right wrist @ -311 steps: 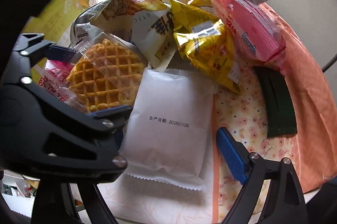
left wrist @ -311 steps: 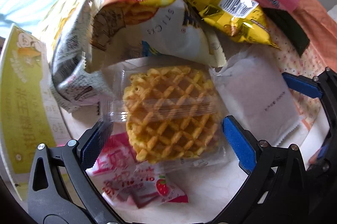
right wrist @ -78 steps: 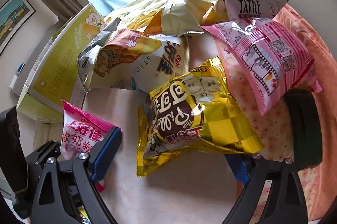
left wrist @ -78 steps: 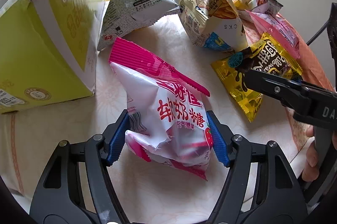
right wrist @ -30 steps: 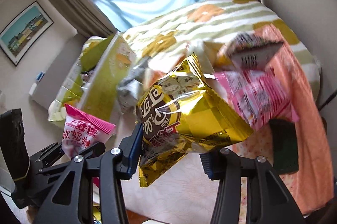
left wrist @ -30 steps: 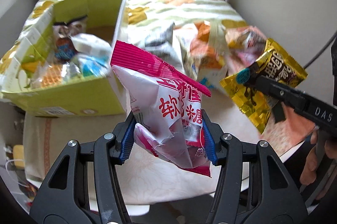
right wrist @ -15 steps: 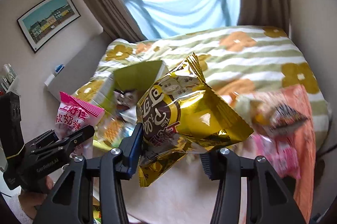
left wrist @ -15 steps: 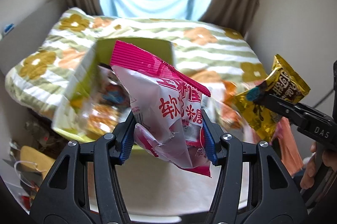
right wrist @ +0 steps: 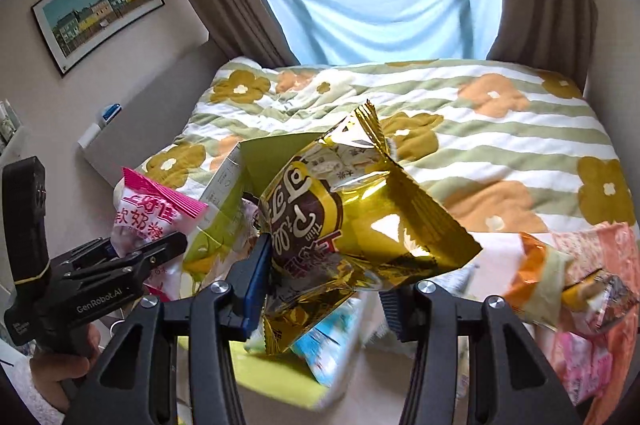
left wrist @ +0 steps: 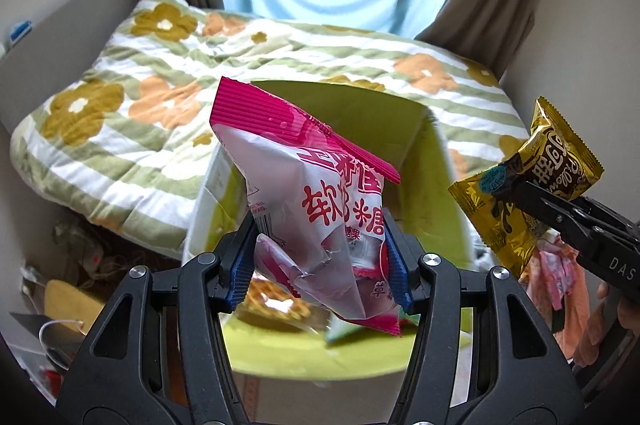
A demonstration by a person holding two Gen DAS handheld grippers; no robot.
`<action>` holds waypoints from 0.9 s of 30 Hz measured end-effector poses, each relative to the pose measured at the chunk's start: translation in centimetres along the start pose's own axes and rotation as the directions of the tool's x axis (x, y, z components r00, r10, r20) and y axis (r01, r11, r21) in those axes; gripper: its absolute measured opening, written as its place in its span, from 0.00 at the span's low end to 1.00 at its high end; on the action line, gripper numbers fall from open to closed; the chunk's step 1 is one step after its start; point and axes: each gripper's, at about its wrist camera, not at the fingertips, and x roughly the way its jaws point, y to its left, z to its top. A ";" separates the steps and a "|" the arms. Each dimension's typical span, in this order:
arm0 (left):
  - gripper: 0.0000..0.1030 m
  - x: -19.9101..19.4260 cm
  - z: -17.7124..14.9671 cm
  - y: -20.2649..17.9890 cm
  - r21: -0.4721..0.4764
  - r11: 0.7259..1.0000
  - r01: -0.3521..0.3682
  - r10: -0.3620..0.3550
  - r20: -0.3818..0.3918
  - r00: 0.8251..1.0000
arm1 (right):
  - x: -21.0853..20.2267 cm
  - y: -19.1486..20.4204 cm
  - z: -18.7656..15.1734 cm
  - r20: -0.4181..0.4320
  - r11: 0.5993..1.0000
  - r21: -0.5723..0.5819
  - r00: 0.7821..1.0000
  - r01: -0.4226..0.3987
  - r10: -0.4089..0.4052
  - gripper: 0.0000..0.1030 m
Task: Organize snacks
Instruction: 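Carry both bags over the yellow box and open both tools to drop them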
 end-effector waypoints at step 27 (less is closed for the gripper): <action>1.00 9.8 6.2 3.8 0.055 0.995 0.081 -0.074 -0.118 0.990 | 9.1 1.7 3.1 -0.136 0.985 -0.030 0.976 0.167 -0.170 0.44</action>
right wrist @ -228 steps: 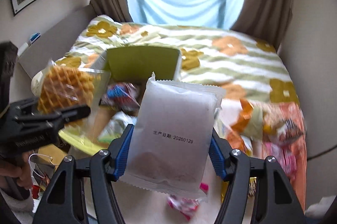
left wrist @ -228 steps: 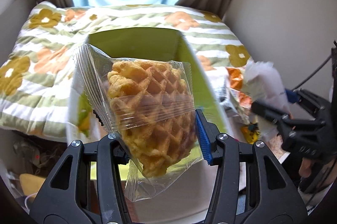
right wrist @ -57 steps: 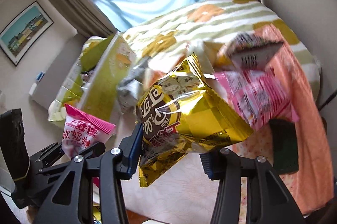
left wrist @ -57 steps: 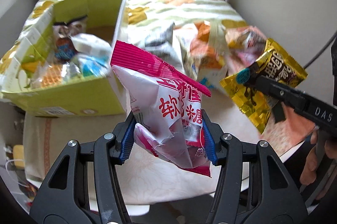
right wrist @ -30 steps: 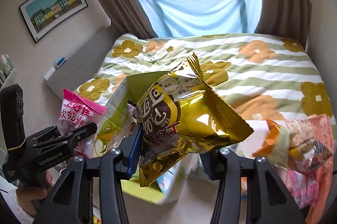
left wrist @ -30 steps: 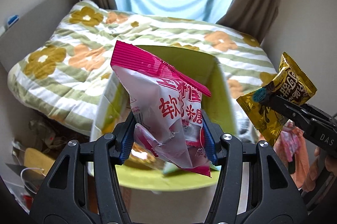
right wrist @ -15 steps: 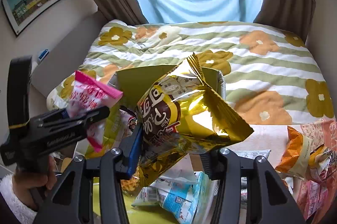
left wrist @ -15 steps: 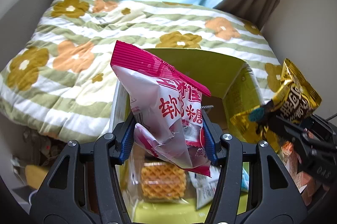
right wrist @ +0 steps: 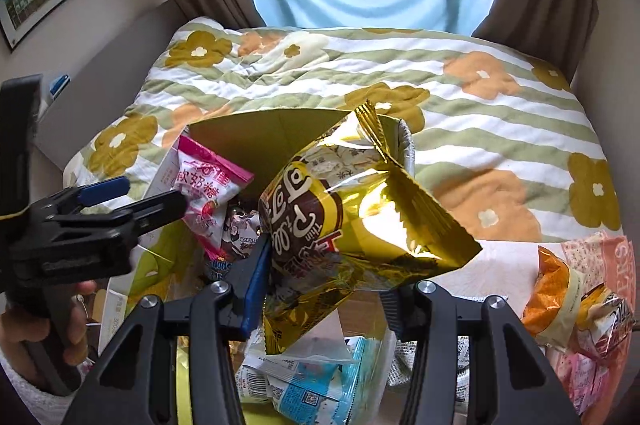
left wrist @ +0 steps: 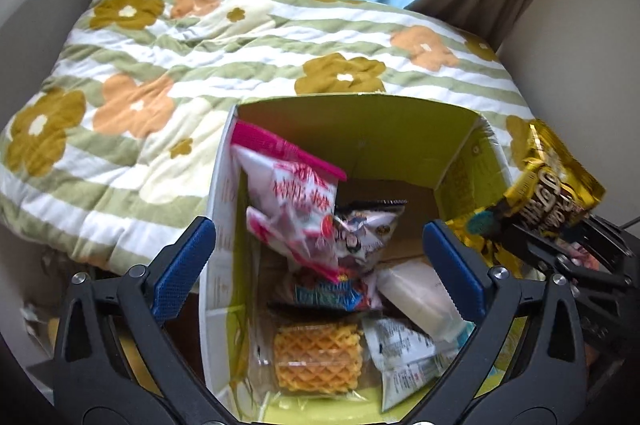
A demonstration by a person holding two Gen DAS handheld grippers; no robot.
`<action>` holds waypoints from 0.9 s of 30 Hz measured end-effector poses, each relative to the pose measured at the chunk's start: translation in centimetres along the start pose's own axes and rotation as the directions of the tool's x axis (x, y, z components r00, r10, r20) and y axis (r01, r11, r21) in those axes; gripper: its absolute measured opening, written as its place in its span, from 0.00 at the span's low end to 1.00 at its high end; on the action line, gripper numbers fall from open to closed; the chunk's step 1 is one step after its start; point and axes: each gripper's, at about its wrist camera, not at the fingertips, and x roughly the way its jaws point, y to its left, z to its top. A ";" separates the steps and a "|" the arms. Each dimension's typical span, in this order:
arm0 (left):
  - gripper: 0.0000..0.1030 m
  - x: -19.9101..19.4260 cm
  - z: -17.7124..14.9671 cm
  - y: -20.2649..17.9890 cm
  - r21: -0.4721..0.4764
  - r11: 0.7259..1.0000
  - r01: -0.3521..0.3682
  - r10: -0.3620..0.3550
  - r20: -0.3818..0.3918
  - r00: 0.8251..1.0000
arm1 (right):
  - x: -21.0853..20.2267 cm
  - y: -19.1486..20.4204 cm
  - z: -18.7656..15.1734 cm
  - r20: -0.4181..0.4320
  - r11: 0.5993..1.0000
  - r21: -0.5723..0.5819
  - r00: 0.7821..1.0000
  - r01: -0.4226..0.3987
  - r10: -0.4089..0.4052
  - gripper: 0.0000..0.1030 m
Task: Organize snacks
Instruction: 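Carry both bags over the yellow box and open both tools to drop them, then move both tools back over the remaining snacks on the table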
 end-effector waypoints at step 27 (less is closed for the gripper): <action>1.00 -2.6 -5.4 -0.8 0.009 1.000 -0.014 0.015 -0.043 0.999 | 0.4 0.7 -1.3 -0.029 0.991 -0.100 0.996 0.083 -0.087 0.89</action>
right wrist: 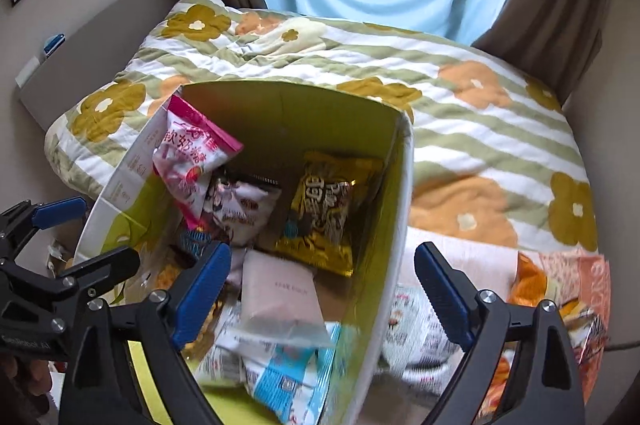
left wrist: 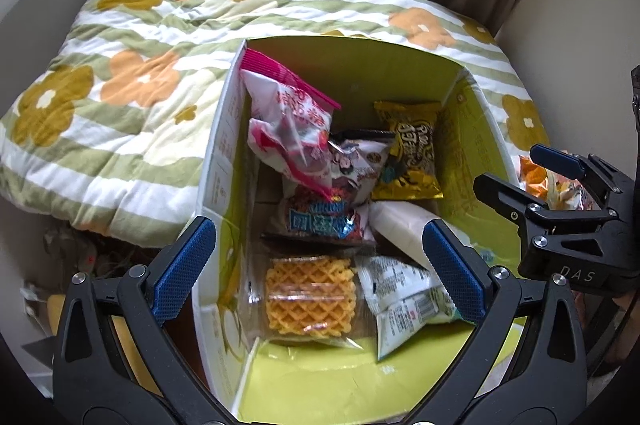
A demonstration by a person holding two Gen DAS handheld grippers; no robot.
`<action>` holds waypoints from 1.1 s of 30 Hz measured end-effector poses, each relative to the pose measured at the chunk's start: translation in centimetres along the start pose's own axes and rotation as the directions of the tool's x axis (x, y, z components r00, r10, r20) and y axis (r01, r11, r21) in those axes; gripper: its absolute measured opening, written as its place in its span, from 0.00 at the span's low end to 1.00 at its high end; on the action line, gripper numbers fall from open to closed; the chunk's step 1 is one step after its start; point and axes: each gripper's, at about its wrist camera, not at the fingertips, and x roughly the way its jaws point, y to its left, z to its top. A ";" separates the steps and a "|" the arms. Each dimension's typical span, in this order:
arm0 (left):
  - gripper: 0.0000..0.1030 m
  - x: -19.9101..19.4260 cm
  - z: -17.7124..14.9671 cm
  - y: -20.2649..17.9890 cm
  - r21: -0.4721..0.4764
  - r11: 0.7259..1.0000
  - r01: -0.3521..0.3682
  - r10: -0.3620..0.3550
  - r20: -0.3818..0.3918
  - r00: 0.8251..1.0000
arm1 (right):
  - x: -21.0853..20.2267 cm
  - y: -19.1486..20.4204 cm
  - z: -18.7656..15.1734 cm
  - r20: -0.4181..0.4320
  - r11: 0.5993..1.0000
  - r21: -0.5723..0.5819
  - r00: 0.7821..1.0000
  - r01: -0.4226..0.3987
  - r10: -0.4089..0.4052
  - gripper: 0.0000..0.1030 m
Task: Organize snacks
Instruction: 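Move both tools back over the remaining snacks on the table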
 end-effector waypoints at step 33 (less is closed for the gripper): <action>1.00 -3.6 -3.2 -17.5 0.264 0.951 0.163 -0.175 0.023 0.984 | -14.7 -13.0 -11.2 0.118 0.931 0.309 0.964 0.193 -0.239 0.89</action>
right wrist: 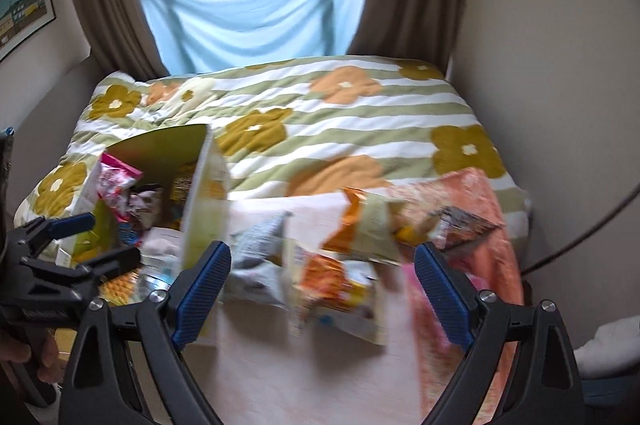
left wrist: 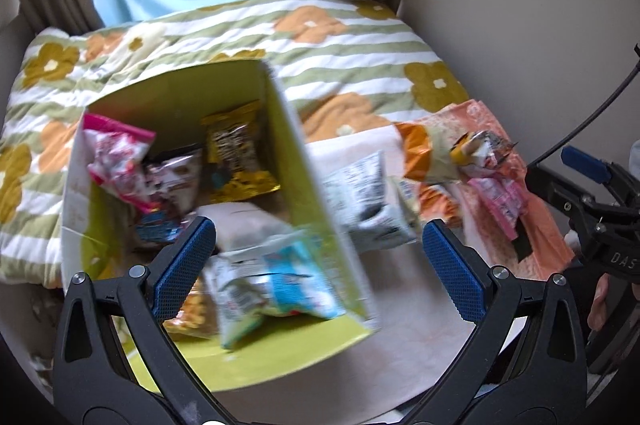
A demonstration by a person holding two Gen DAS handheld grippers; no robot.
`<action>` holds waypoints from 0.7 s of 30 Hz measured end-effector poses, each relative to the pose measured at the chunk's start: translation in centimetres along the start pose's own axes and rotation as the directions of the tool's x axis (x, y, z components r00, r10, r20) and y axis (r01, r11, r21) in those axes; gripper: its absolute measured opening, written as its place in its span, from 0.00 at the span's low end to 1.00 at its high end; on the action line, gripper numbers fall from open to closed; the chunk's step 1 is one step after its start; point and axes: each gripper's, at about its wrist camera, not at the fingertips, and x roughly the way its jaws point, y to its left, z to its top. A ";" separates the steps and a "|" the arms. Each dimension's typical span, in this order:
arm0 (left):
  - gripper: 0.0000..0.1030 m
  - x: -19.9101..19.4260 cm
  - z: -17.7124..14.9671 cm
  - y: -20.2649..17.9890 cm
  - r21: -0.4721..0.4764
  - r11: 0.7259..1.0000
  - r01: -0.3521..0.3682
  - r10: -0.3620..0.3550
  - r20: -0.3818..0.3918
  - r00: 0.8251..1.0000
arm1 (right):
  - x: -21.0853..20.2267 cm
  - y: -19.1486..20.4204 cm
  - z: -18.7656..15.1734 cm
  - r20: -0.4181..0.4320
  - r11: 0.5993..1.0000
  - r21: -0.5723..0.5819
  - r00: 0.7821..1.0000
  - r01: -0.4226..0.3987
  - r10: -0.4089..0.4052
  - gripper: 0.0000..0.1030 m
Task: Organize snacks
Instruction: 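Move both tools back over the remaining snacks on the table, then grasp the stick-snack bag with left tool while right tool grasps pink striped bag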
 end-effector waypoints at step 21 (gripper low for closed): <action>1.00 8.9 -5.1 -14.2 -0.174 0.981 -0.091 0.069 -0.129 0.989 | 4.9 -15.6 -5.2 -0.117 0.990 -0.086 0.988 -0.108 0.098 0.89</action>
